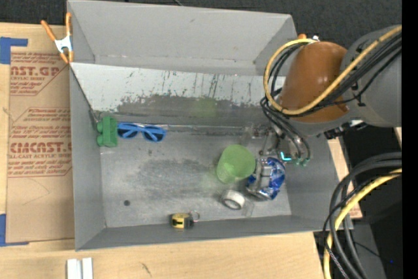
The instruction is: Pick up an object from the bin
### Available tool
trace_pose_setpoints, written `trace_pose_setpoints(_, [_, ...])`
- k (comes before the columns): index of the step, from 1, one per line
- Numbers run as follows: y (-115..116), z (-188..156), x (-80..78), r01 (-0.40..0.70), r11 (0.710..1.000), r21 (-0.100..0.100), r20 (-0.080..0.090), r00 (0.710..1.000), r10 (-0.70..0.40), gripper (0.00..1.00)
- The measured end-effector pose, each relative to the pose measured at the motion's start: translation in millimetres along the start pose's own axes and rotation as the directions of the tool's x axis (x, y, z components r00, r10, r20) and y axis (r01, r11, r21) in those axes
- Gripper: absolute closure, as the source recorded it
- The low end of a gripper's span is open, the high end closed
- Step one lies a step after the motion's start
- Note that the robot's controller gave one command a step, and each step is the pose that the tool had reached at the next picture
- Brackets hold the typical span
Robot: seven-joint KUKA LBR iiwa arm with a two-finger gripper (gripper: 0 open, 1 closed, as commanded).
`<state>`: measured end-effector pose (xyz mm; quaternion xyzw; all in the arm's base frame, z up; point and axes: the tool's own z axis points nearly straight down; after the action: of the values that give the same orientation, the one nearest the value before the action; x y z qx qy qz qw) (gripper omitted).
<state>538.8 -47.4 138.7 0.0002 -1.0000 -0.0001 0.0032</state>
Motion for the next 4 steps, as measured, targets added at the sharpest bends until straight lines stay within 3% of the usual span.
trace_pose_setpoints(1, [23.5,72.0,-34.3,0.121,0.993,0.000,0.004,0.993,-0.121,0.00])
trace_pose_setpoints(2, [29.1,38.3,-18.2,0.306,0.952,0.002,0.008,0.952,-0.306,0.00])
trace_pose_setpoints(3, [39.5,32.4,-18.7,0.403,0.915,0.003,0.008,0.915,-0.403,0.00])
trace_pose_setpoints(4, [48.5,68.5,-22.9,0.488,0.873,0.000,-0.005,0.873,-0.488,0.00])
